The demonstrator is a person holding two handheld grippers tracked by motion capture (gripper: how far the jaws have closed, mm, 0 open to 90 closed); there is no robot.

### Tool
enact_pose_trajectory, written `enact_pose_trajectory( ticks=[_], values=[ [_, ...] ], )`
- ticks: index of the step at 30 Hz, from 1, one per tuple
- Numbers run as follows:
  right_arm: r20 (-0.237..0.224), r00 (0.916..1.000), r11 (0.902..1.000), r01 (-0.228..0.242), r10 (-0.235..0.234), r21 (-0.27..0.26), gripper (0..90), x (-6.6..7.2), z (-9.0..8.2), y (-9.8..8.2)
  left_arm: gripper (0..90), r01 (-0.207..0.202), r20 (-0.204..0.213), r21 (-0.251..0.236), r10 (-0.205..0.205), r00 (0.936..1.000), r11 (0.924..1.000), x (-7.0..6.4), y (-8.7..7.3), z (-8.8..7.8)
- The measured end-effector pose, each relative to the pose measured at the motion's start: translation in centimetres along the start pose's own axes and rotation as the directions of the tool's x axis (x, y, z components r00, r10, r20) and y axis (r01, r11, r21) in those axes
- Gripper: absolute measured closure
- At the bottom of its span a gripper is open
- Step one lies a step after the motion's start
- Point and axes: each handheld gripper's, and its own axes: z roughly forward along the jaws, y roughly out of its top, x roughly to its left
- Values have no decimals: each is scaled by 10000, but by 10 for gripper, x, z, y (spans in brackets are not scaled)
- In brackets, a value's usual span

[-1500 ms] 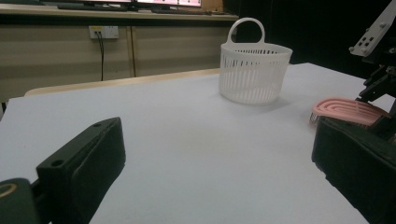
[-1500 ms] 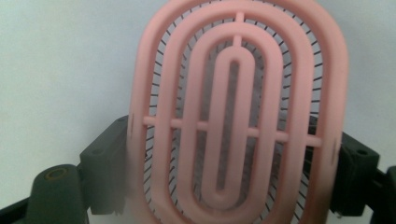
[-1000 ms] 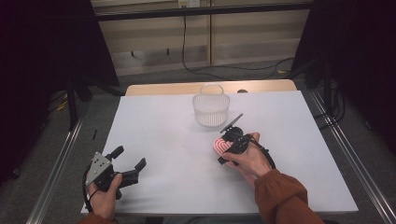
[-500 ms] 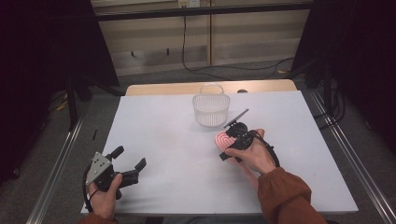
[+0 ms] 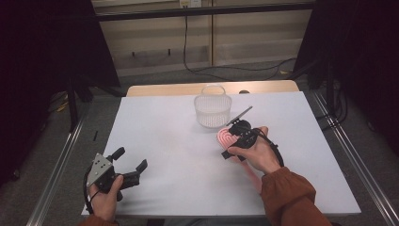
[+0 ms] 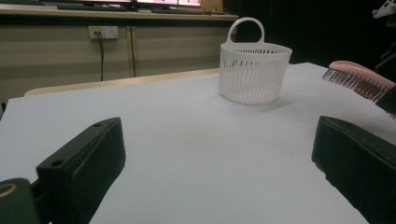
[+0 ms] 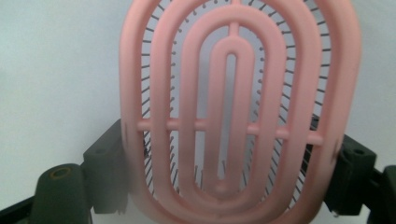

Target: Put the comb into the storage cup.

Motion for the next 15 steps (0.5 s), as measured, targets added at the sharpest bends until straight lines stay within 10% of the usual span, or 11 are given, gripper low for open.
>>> enact_pose_trajectory(
  ticks=[15],
  values=[
    [-4,10000,9992,86,-86,-396,193,1,-16,4,28,-4,1,-5,4,10000,10000,0,0,0]
  ],
)
